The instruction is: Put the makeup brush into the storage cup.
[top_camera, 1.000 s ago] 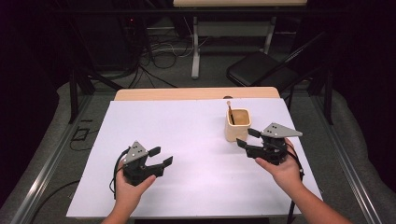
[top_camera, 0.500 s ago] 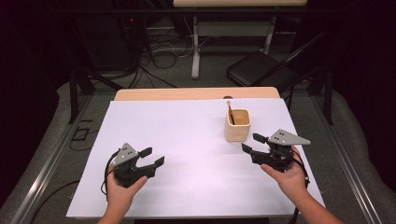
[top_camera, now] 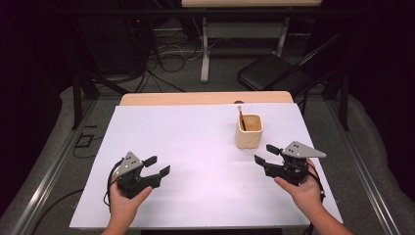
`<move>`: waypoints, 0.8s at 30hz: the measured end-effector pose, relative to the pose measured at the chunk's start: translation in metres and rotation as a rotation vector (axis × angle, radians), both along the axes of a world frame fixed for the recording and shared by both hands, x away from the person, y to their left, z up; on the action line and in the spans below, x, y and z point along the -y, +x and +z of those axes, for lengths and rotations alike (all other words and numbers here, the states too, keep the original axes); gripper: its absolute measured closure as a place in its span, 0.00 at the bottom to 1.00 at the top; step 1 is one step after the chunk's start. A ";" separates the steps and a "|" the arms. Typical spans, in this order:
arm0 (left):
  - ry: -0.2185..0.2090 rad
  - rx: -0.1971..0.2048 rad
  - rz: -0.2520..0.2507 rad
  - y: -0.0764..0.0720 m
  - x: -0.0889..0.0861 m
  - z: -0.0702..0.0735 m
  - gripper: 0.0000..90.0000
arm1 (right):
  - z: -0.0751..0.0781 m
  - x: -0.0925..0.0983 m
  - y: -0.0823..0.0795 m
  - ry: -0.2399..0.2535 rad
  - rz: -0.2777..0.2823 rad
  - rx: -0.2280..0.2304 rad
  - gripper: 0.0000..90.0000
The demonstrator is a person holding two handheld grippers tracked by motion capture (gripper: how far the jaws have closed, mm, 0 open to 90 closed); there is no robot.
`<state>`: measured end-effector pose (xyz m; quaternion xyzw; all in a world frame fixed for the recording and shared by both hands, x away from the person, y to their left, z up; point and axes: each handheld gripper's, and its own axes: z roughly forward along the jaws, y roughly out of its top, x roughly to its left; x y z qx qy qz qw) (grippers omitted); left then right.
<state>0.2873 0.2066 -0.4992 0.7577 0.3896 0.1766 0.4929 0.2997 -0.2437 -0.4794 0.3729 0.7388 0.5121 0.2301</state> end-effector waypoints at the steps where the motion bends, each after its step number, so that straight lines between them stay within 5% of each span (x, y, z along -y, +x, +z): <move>1: 0.002 -0.001 -0.001 0.000 -0.001 -0.001 0.41 | -0.001 0.000 -0.001 -0.001 0.000 0.002 0.44; 24: -0.021 -0.014 0.013 -0.007 -0.014 -0.012 0.41 | -0.033 0.008 -0.022 0.010 -0.042 -0.002 0.43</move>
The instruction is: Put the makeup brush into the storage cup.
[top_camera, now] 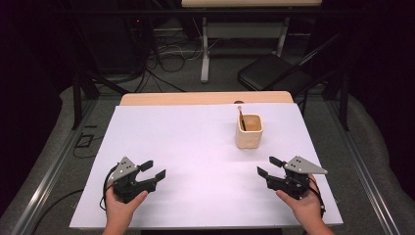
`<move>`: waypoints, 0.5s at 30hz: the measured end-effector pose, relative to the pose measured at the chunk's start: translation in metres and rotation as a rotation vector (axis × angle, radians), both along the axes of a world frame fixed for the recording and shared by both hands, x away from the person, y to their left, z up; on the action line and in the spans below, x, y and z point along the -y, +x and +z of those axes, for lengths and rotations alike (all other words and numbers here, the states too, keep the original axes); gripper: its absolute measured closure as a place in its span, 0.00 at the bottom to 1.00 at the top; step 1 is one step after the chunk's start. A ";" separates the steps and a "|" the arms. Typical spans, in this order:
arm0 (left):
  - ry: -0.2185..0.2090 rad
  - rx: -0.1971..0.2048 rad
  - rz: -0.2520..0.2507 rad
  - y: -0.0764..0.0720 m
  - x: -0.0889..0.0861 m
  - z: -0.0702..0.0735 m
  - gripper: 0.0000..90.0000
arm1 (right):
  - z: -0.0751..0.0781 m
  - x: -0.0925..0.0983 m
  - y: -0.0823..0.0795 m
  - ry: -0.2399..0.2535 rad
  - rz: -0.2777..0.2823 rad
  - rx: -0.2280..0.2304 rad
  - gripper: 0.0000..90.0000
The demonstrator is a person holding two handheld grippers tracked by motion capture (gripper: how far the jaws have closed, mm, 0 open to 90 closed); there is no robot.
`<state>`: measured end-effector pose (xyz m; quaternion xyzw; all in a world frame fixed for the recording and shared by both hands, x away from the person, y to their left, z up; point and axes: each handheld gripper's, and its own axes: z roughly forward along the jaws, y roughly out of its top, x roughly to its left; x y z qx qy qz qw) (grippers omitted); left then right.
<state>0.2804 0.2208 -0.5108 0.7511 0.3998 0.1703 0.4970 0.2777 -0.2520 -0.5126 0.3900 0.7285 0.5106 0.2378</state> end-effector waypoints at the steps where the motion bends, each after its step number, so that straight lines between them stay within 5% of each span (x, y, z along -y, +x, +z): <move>1: -0.002 -0.001 0.004 0.000 0.000 0.000 0.41 | -0.001 0.000 -0.001 0.000 -0.001 0.001 0.43; 15: 0.009 -0.005 0.004 -0.002 -0.001 -0.004 0.41 | -0.010 0.005 -0.005 0.015 -0.012 -0.010 0.43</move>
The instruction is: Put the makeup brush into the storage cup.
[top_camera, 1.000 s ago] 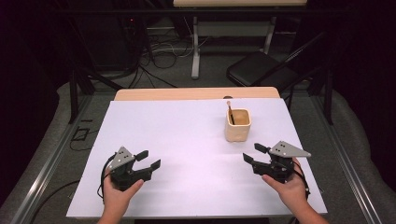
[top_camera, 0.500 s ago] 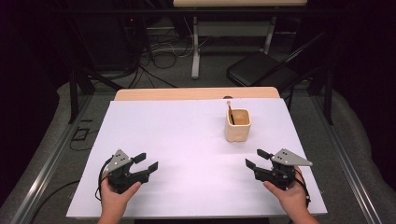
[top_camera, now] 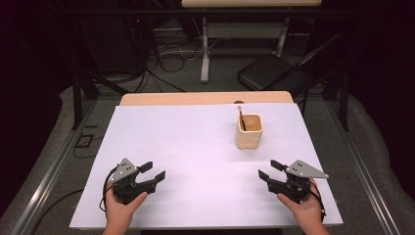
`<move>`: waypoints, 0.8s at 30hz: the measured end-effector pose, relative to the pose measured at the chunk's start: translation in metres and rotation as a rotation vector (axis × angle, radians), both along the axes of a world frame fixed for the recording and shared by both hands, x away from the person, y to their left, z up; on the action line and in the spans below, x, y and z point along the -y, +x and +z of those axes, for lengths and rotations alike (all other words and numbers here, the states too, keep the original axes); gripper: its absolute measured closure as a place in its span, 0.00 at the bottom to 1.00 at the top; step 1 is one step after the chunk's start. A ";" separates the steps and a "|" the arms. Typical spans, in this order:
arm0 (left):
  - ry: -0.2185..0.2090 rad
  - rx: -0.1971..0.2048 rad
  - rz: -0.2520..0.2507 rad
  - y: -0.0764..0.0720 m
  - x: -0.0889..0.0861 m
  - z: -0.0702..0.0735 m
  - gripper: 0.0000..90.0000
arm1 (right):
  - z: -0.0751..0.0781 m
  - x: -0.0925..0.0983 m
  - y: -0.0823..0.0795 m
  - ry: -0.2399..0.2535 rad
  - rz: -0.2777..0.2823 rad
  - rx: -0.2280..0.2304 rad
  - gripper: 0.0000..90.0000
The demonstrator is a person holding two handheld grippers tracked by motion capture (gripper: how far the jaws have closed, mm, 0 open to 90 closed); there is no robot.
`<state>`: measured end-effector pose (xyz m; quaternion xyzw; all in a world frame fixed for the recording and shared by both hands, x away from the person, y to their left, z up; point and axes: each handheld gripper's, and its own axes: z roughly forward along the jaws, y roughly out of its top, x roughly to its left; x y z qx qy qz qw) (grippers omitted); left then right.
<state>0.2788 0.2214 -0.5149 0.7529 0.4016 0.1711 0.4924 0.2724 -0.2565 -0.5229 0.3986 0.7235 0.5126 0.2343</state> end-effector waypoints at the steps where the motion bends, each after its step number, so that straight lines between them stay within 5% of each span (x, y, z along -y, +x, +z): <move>1: 0.001 0.001 0.000 0.000 0.000 0.000 0.41 | 0.000 0.000 0.000 0.002 0.000 -0.001 0.43; 24: 0.010 -0.002 -0.005 -0.001 0.003 -0.005 0.41 | -0.008 0.003 -0.004 -0.001 0.008 0.001 0.43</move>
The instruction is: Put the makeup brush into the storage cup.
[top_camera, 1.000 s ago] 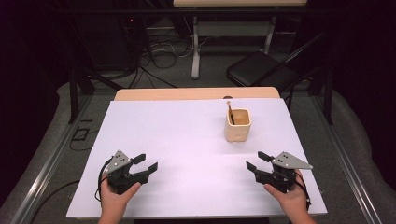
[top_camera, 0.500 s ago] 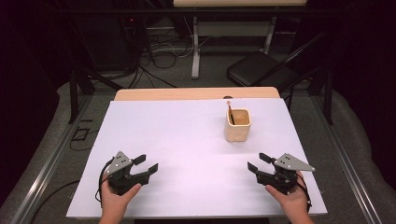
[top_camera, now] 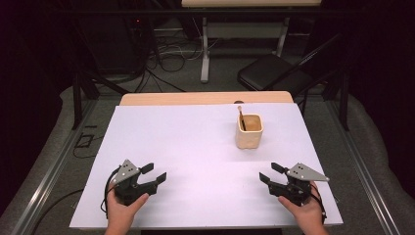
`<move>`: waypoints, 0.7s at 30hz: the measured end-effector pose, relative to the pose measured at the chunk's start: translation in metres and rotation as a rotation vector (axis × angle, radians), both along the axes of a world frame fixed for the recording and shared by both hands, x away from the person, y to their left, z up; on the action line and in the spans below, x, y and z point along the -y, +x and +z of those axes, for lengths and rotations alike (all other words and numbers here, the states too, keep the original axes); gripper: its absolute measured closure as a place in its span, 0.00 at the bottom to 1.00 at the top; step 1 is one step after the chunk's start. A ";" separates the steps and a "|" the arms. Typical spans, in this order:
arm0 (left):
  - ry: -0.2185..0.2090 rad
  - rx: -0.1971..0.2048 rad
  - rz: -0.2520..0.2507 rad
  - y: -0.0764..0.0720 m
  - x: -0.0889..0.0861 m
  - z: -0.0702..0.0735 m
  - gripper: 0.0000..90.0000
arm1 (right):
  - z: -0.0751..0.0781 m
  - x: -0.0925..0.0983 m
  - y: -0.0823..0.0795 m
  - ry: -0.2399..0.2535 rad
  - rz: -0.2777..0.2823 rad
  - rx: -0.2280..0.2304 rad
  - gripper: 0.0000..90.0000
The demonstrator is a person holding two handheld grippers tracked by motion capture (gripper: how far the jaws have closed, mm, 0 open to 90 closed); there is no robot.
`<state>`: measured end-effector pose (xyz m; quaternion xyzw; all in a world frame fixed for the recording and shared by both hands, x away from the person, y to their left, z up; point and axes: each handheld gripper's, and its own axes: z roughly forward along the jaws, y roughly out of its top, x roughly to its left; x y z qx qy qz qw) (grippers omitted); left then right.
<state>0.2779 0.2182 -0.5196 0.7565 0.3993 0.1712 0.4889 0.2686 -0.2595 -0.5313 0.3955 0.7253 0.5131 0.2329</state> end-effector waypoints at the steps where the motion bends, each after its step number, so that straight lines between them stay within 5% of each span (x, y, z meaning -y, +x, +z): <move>1: 0.003 0.000 -0.003 0.000 0.000 0.000 0.41 | 0.000 0.000 0.000 -0.002 0.001 -0.004 0.43; 21: 0.022 -0.010 -0.006 0.001 0.001 -0.005 0.41 | -0.005 -0.003 -0.003 -0.011 0.021 -0.003 0.43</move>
